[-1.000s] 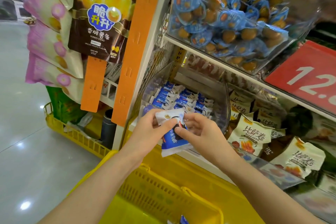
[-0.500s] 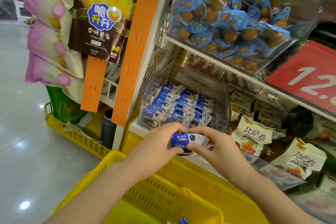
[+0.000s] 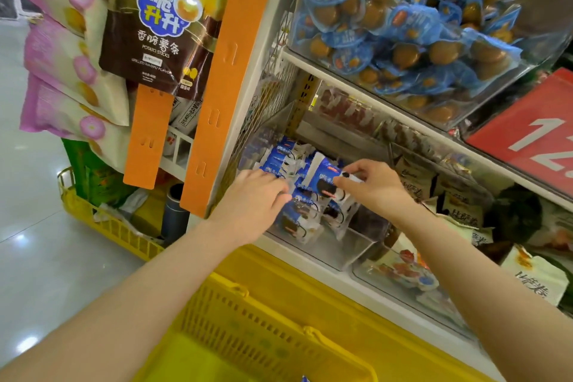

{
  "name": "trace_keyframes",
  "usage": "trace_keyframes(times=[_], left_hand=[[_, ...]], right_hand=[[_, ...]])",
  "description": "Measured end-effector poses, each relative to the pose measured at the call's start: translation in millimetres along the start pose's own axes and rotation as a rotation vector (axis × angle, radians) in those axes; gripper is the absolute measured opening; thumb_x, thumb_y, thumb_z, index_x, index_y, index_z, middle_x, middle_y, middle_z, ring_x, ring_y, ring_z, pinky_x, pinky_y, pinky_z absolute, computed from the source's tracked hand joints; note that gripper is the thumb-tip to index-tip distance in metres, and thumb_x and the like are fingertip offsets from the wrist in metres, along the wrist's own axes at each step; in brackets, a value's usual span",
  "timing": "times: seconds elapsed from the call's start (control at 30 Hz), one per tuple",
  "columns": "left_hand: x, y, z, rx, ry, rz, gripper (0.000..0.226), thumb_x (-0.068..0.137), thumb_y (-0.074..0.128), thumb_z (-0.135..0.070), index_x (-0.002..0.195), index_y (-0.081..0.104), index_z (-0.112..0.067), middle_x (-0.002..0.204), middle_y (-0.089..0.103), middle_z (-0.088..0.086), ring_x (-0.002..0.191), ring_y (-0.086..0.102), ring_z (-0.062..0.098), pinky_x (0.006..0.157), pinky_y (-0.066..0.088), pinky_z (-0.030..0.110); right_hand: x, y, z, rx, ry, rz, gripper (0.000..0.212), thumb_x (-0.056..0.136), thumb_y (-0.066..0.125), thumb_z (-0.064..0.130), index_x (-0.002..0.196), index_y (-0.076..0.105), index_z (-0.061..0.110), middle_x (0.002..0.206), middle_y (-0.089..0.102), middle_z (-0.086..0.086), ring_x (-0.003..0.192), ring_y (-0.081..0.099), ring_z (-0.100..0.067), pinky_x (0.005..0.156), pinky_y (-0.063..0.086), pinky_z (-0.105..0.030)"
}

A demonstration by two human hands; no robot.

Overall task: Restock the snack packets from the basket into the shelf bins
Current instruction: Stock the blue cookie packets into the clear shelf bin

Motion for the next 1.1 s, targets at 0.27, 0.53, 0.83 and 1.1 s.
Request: trace_keyframes(times=[0.27, 0.53, 0.83, 1.1], left_hand=[[4, 6, 7, -0.004, 0.054, -0.125, 0.026, 0.100, 0.034, -0.029, 0.104, 0.059, -0.023, 0.100, 0.064, -0.005, 0.096, 0.050, 0.016, 0.096, 0.024, 0.030], [3, 9, 10, -0.001, 0.047, -0.135, 0.027, 0.099, 0.035, -0.030, 0.108, 0.059, -0.022, 0.105, 0.065, -0.006, 0.100, 0.050, 0.015, 0.098, 0.025, 0.030], [-17, 7, -7, -0.056, 0.050, -0.076, 0.034, 0.098, 0.038, -0.019, 0.131, 0.049, -0.019, 0.132, 0.049, -0.003, 0.125, 0.038, 0.011, 0.109, 0.021, 0.026], [-73, 43, -49, 0.048, 0.219, -0.065, 0.023, 0.092, 0.050, -0.020, 0.111, 0.060, -0.013, 0.104, 0.057, 0.002, 0.099, 0.051, 0.019, 0.086, 0.040, 0.033]], right_hand=[[21, 88, -10, -0.084, -0.094, 0.465, 0.016, 0.082, 0.070, 0.027, 0.094, 0.064, 0.019, 0.093, 0.064, 0.005, 0.082, 0.058, -0.006, 0.070, 0.046, -0.011], [3, 85, -8, -0.077, -0.028, 0.390, 0.049, 0.097, 0.034, 0.049, 0.122, 0.060, 0.015, 0.122, 0.062, -0.004, 0.110, 0.056, -0.021, 0.090, 0.040, -0.030], [-96, 56, 9, -0.181, -0.343, 0.072, 0.050, 0.097, 0.033, 0.041, 0.143, 0.034, 0.021, 0.145, 0.040, 0.004, 0.134, 0.033, -0.008, 0.109, 0.019, -0.018], [-178, 72, -38, -0.151, -0.350, -0.206, 0.020, 0.093, 0.051, 0.023, 0.108, 0.060, 0.015, 0.102, 0.059, 0.001, 0.095, 0.056, -0.017, 0.083, 0.040, -0.022]])
Point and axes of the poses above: each hand's wrist, its own x-axis towards the middle knuckle, its own y-axis out of the palm, z = x × y, the point moved 9 cm from there along x, towards the middle knuckle
